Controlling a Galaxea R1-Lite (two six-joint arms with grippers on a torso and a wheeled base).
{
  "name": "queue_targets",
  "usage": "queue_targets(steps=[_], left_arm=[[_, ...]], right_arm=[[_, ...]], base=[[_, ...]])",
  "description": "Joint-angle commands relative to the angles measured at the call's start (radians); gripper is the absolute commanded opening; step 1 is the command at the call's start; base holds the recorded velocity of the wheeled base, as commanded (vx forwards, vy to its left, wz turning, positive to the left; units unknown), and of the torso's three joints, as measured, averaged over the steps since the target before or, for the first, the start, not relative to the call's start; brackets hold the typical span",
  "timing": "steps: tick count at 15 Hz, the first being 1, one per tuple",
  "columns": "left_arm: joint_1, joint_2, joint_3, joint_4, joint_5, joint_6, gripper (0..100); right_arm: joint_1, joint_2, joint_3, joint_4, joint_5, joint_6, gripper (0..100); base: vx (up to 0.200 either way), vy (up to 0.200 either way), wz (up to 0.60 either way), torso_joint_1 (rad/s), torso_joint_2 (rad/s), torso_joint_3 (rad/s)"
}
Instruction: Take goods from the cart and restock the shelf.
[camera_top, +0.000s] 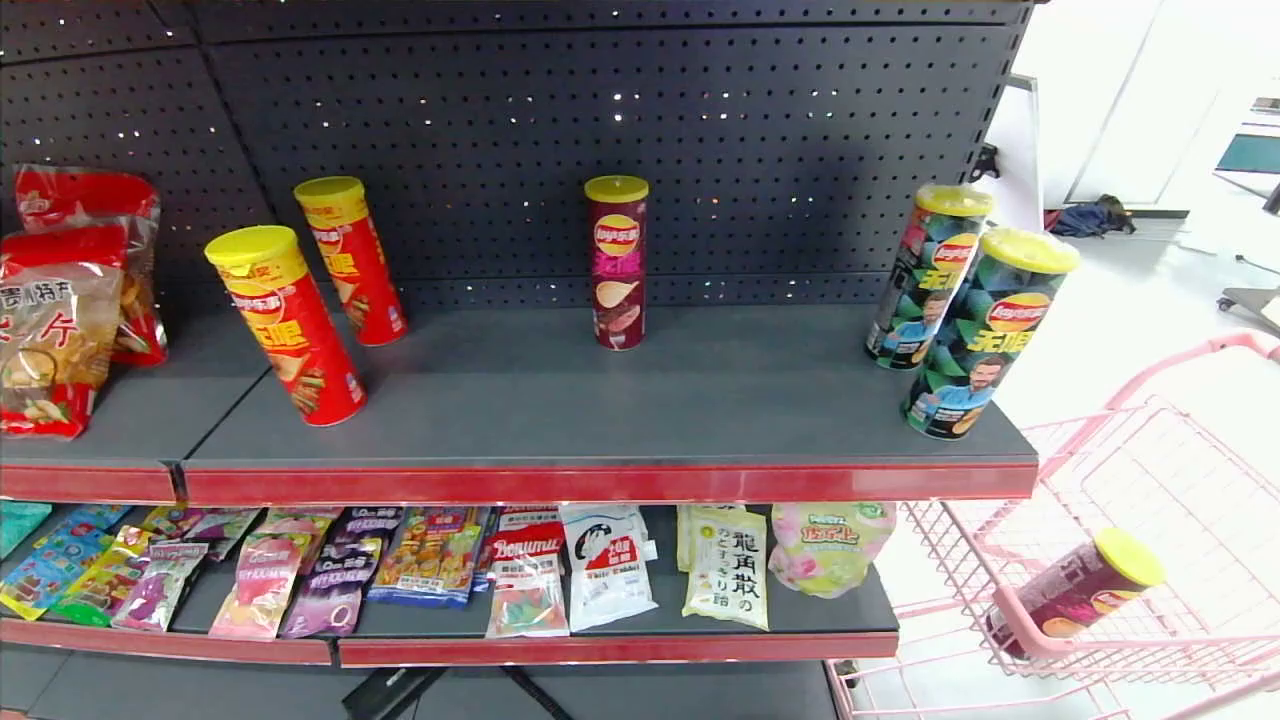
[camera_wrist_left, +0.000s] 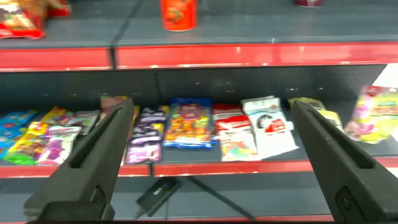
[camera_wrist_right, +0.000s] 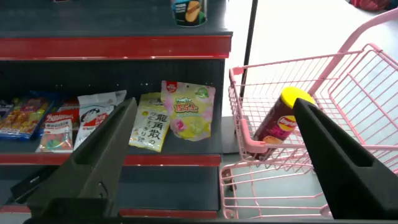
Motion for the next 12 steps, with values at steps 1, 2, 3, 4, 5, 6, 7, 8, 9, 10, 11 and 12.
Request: queue_targets(steps=[1, 2, 3, 4, 5, 6, 7, 8, 9, 10, 11, 12], left_arm=[[-0.001, 0.0, 0.0, 0.0, 0.0, 0.0, 100], [0.0, 0.0, 0.0, 0.0, 0.0, 0.0, 100], [0.0, 0.0, 0.0, 0.0, 0.0, 0.0, 100], [0.0, 0.0, 0.0, 0.0, 0.0, 0.0, 100], [0.0, 0.0, -0.001, 0.0, 0.0, 0.0, 100], [-0.001, 0.0, 0.0, 0.0, 0.0, 0.0, 100], [-0.001, 0.0, 0.0, 0.0, 0.0, 0.0, 100], [0.0, 0.0, 0.0, 0.0, 0.0, 0.0, 100], [0.0, 0.0, 0.0, 0.0, 0.0, 0.0, 100], [0.0, 0.0, 0.0, 0.0, 0.0, 0.0, 100], [-0.001, 0.0, 0.0, 0.0, 0.0, 0.0, 100], [-0.001, 0.0, 0.0, 0.0, -0.002, 0.0, 100]], right_arm=[[-0.001, 0.0, 0.0, 0.0, 0.0, 0.0, 100], [-0.001, 0.0, 0.0, 0.0, 0.0, 0.0, 100], [-0.001, 0.0, 0.0, 0.0, 0.0, 0.0, 100], [-0.001, 0.0, 0.0, 0.0, 0.0, 0.0, 100], [-0.001, 0.0, 0.0, 0.0, 0.0, 0.0, 100], [-0.001, 0.0, 0.0, 0.0, 0.0, 0.0, 100], [-0.001, 0.0, 0.0, 0.0, 0.0, 0.0, 100], [-0.001, 0.0, 0.0, 0.0, 0.0, 0.0, 100], [-0.001, 0.0, 0.0, 0.0, 0.0, 0.0, 100], [-0.001, 0.0, 0.0, 0.0, 0.0, 0.0, 100], [-0.001, 0.0, 0.0, 0.0, 0.0, 0.0, 100], [-0.001, 0.0, 0.0, 0.0, 0.0, 0.0, 100]], base=[[0.0, -0.2, 0.0, 0.002, 0.0, 0.002], [0.0, -0.2, 0.0, 0.002, 0.0, 0.007], [0.0, -0.2, 0.0, 0.007, 0.0, 0.002], [0.0, -0.2, 0.0, 0.002, 0.0, 0.002], [0.0, -0.2, 0.0, 0.007, 0.01, 0.002], [0.0, -0.2, 0.0, -0.002, 0.0, 0.002], [0.0, -0.2, 0.0, 0.012, 0.0, 0.002], [0.0, -0.2, 0.0, -0.002, 0.0, 0.002], [0.0, -0.2, 0.0, 0.007, 0.0, 0.007], [0.0, -0.2, 0.0, -0.002, 0.01, 0.007], [0.0, -0.2, 0.0, 0.007, 0.01, -0.002], [0.0, 0.0, 0.0, 0.0, 0.0, 0.0]])
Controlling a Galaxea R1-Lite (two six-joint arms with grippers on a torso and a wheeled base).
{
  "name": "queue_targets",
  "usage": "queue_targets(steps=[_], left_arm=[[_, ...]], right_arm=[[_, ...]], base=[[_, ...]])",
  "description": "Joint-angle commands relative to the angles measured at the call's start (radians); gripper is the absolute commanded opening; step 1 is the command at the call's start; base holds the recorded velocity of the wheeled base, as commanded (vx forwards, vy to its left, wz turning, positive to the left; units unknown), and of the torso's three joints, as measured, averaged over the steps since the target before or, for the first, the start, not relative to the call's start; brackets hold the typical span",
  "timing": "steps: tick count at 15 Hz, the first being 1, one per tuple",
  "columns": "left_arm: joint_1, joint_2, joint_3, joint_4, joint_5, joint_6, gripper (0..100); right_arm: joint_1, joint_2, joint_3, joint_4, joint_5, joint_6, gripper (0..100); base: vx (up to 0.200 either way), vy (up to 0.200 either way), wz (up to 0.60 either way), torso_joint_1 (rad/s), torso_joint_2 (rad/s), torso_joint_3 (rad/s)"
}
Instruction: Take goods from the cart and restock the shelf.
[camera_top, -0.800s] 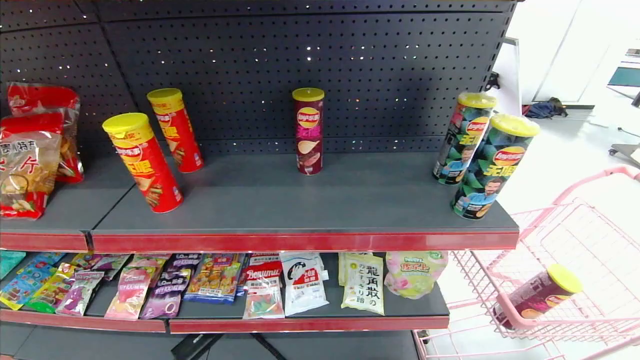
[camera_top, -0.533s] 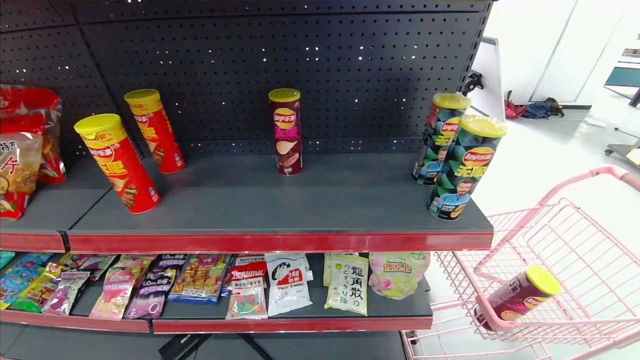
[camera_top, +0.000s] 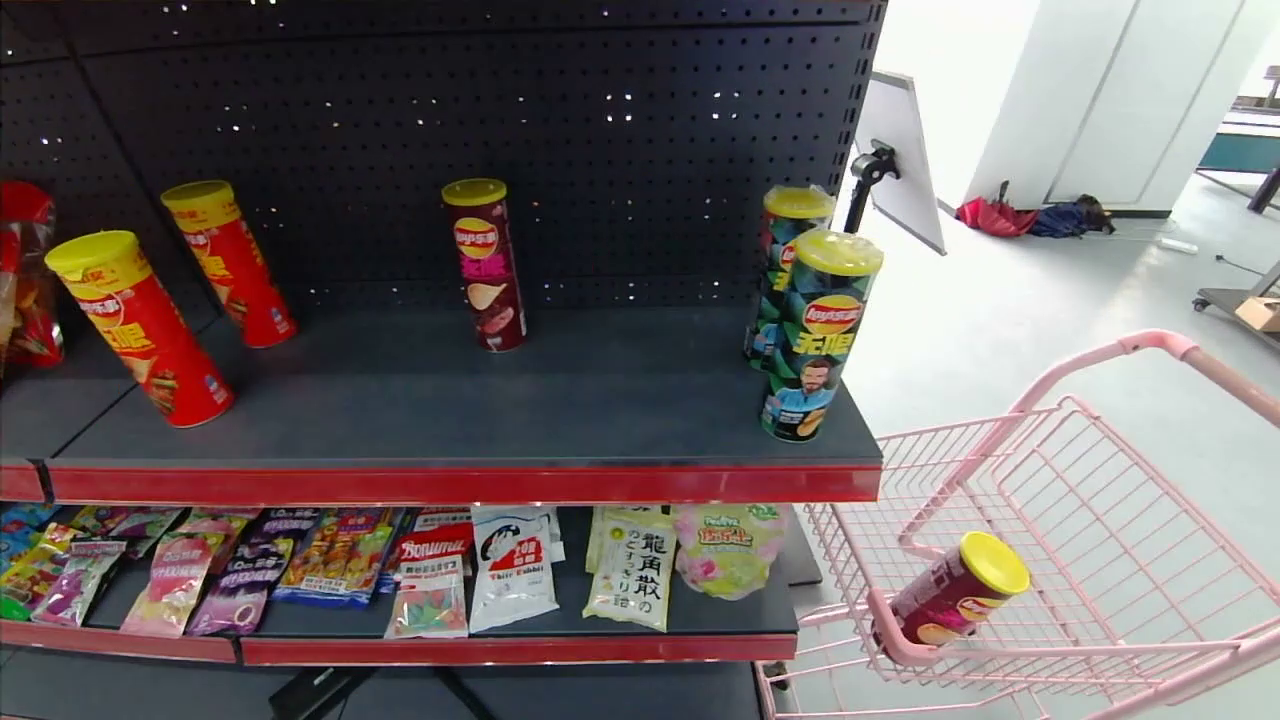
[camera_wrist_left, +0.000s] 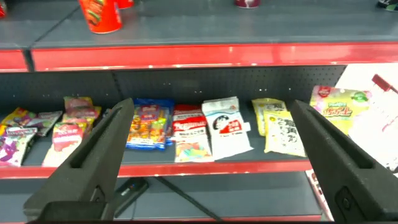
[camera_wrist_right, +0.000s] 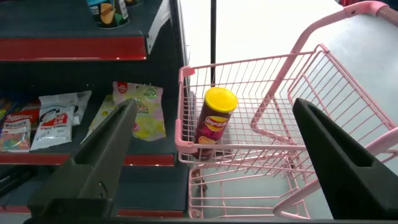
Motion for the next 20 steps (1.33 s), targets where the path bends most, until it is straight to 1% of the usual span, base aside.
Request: queue_targets(steps=[1, 11, 17, 20], left_arm=[[0.0, 0.0, 0.0, 0.0, -0.001, -0.001, 100], [0.0, 0.0, 0.0, 0.0, -0.001, -0.002, 100], [0.0, 0.0, 0.0, 0.0, -0.001, -0.002, 100], [0.0, 0.0, 0.0, 0.0, -0.001, -0.002, 100]], right_arm=[[0.0, 0.0, 0.0, 0.0, 0.001, -0.002, 100], [0.0, 0.0, 0.0, 0.0, 0.001, 0.0, 100], [0.0, 0.0, 0.0, 0.0, -0.001, 0.003, 100], [0.0, 0.0, 0.0, -0.001, -0.001, 0.003, 100]], base=[[0.0, 0.0, 0.0, 0.0, 0.0, 0.0], [0.0, 0.0, -0.6, 0.004, 0.0, 0.003], [0.0, 0.0, 0.0, 0.0, 0.0, 0.0], [0.0, 0.0, 0.0, -0.126, 0.29, 0.168]])
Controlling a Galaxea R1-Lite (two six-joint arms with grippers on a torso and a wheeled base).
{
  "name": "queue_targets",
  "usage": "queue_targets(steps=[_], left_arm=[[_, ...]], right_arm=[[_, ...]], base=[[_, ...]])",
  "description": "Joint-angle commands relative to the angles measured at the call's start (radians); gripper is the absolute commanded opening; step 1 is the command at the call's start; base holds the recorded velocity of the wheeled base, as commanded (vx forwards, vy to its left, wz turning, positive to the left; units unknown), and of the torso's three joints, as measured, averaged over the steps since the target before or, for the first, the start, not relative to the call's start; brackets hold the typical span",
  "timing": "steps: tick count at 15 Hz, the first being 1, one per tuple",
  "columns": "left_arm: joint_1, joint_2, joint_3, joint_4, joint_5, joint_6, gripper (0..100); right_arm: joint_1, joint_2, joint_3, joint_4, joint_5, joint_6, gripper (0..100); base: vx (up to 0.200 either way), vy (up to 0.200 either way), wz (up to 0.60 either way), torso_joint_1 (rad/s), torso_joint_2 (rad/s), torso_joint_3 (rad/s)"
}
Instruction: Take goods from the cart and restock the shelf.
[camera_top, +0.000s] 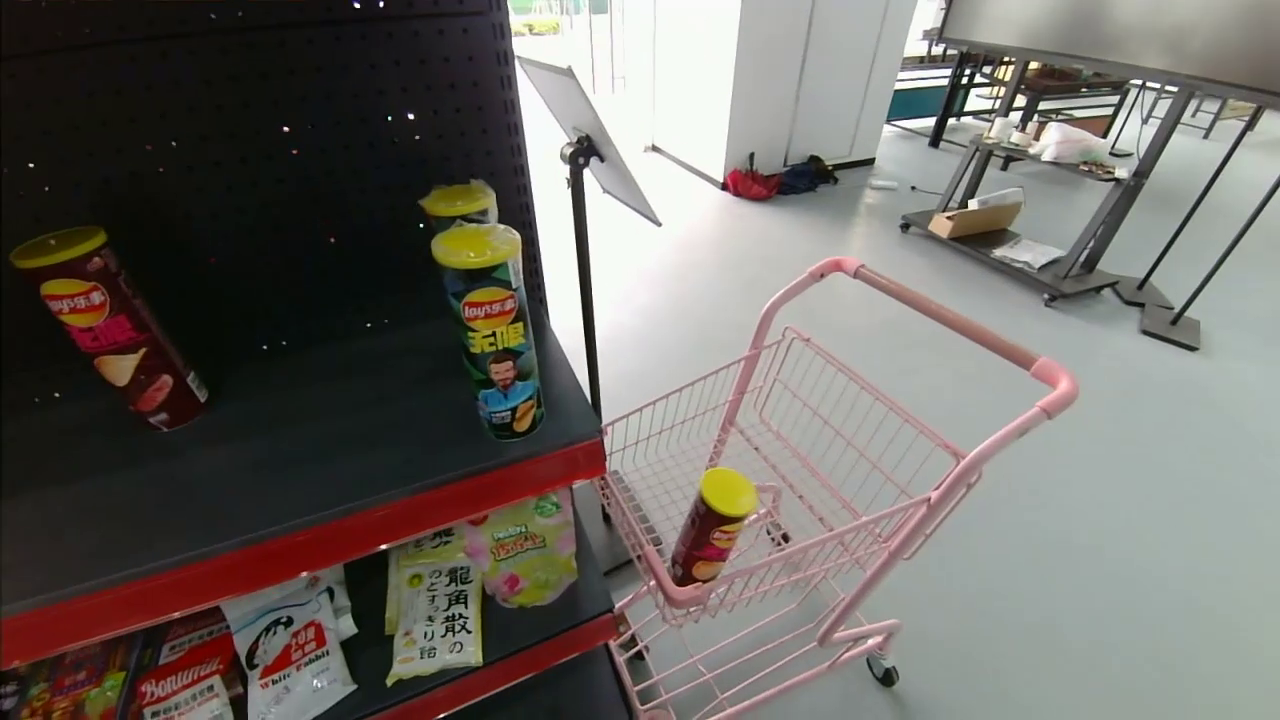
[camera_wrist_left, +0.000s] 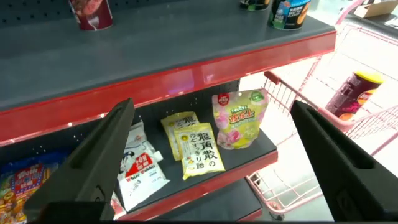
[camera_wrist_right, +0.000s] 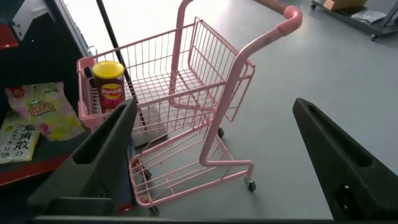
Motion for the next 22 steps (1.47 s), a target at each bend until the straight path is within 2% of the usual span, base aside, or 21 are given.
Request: queue_targets(steps=[1, 12, 18, 22], left_arm=[[0.0, 0.0, 0.0, 0.0, 0.0, 0.0, 100], [0.001, 0.0, 0.0, 0.0, 0.0, -0.002, 100], [0.001, 0.0, 0.0, 0.0, 0.0, -0.003, 100], [0.0, 0.0, 0.0, 0.0, 0.0, -0.005, 100]], right_arm=[[0.001, 0.0, 0.0, -0.001, 0.001, 0.0, 100], [0.001, 0.0, 0.0, -0.001, 0.001, 0.001, 100], [0.001, 0.0, 0.0, -0.001, 0.001, 0.001, 100], [0.004, 0.007, -0.012, -0.007, 0.027, -0.025, 100]], base=[[0.0, 0.0, 0.0, -0.134, 0.33, 0.203], [0.0, 0.0, 0.0, -0.148, 0.37, 0.226], [0.0, 0.0, 0.0, -0.179, 0.53, 0.344], [0.0, 0.0, 0.0, -0.055, 0.17, 0.116]])
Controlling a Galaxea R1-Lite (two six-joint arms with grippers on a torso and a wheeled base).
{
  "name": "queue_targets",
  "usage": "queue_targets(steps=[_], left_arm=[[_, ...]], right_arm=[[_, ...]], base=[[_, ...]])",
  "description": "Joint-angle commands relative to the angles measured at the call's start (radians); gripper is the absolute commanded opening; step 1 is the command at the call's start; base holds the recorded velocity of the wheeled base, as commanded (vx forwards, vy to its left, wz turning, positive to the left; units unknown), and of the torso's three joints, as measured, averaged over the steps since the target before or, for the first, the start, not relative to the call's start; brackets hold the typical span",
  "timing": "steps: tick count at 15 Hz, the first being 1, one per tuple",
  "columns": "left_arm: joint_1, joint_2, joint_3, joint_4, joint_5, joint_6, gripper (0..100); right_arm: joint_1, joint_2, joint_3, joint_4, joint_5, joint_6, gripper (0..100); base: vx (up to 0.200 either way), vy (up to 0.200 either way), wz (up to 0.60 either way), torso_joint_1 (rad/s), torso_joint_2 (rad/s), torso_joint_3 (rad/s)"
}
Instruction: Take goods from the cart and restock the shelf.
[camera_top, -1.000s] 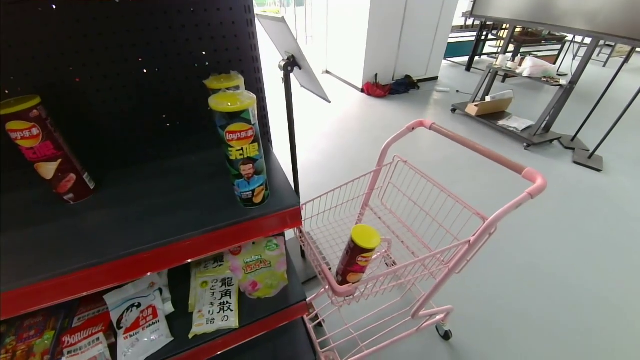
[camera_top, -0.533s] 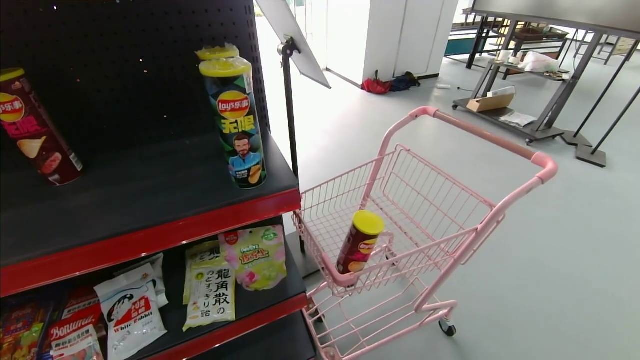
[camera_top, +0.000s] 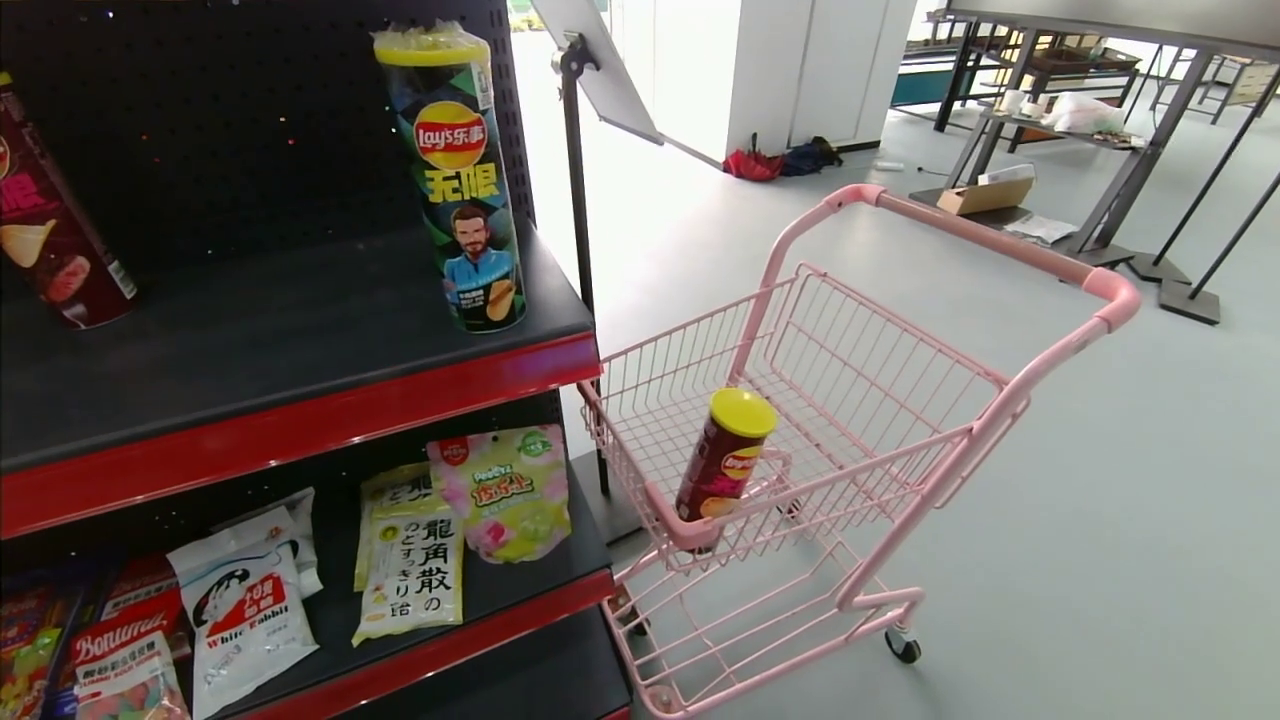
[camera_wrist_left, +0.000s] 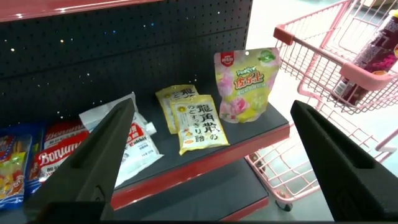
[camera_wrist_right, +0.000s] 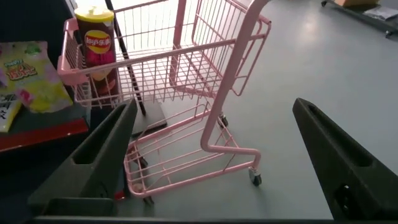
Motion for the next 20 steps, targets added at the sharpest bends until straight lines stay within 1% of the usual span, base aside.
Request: queue_targets(steps=[1, 2, 3, 4, 5, 6, 7, 8, 9, 10, 11, 12, 13, 14, 18, 20], left_arm=[[0.0, 0.0, 0.0, 0.0, 0.0, 0.001, 100], [0.0, 0.0, 0.0, 0.0, 0.0, -0.001, 100], [0.001, 0.0, 0.0, 0.0, 0.0, 0.001, 100], [0.0, 0.0, 0.0, 0.0, 0.0, 0.003, 100], [0.001, 0.0, 0.0, 0.0, -0.001, 0.003, 100], [0.0, 0.0, 0.0, 0.0, 0.0, 0.003, 100], [0.0, 0.0, 0.0, 0.0, 0.0, 0.001, 100], [0.0, 0.0, 0.0, 0.0, -0.001, 0.001, 100], [0.001, 0.0, 0.0, 0.0, 0.0, 0.001, 100], [0.0, 0.0, 0.0, 0.0, 0.0, 0.001, 100], [0.001, 0.0, 0.0, 0.0, 0.0, 0.001, 100], [0.001, 0.0, 0.0, 0.0, -0.001, 0.003, 100], [0.0, 0.0, 0.0, 0.0, 0.0, 0.003, 100], [0.0, 0.0, 0.0, 0.0, 0.0, 0.003, 100], [0.001, 0.0, 0.0, 0.0, 0.0, 0.004, 100], [0.001, 0.0, 0.0, 0.0, 0.0, 0.006, 100]], right_arm=[[0.019, 0.133, -0.135, -0.011, 0.063, 0.012, 100], [0.017, 0.253, -0.229, -0.014, 0.07, 0.038, 100], [0.037, 0.495, -0.416, -0.037, 0.083, 0.117, 100], [0.097, 0.63, -0.461, -0.058, 0.103, 0.098, 100], [0.204, 0.785, -0.442, -0.175, 0.102, 0.088, 100], [0.255, 0.949, -0.404, -0.356, 0.1, 0.106, 100], [0.264, 1.116, -0.367, -0.546, 0.105, 0.124, 100], [0.301, 1.254, -0.336, -0.682, 0.106, 0.131, 100], [0.35, 1.379, -0.33, -0.761, 0.105, 0.134, 100], [0.361, 1.422, -0.333, -0.781, 0.105, 0.132, 100], [0.384, 1.518, -0.361, -0.799, 0.105, 0.131, 100], [0.402, 1.626, -0.431, -0.802, 0.106, 0.134, 100], [0.407, 1.687, -0.494, -0.802, 0.105, 0.135, 100], [0.433, 1.721, -0.53, -0.802, 0.105, 0.138, 100], [0.494, 1.823, -0.566, -0.802, 0.108, 0.154, 100], [0.504, 1.869, -0.589, -0.804, 0.108, 0.172, 100]], base=[[0.0, 0.0, 0.0, 0.0, 0.0, 0.0], [0.0, 0.0, 0.0, 0.0, 0.0, 0.0], [0.0, 0.0, 0.0, 0.0, 0.0, 0.0], [0.0, 0.0, 0.0, 0.0, 0.0, 0.0], [0.0, 0.0, 0.0, 0.0, 0.0, 0.0], [0.0, 0.0, 0.0, 0.0, 0.0, 0.0], [0.0, 0.0, 0.0, 0.0, 0.0, 0.0], [0.0, 0.0, 0.0, 0.0, 0.0, 0.0], [0.0, 0.0, 0.0, 0.0, 0.0, 0.0], [0.0, 0.0, 0.0, 0.0, 0.0, 0.0], [0.0, 0.0, 0.0, 0.0, 0.0, 0.0], [0.0, 0.0, 0.0, 0.0, 0.0, 0.0], [0.0, 0.0, 0.0, 0.0, 0.0, 0.0], [0.0, 0.0, 0.0, 0.0, 0.0, 0.0], [0.0, 0.0, 0.0, 0.0, 0.0, 0.0], [0.0, 0.0, 0.0, 0.0, 0.0, 0.0]])
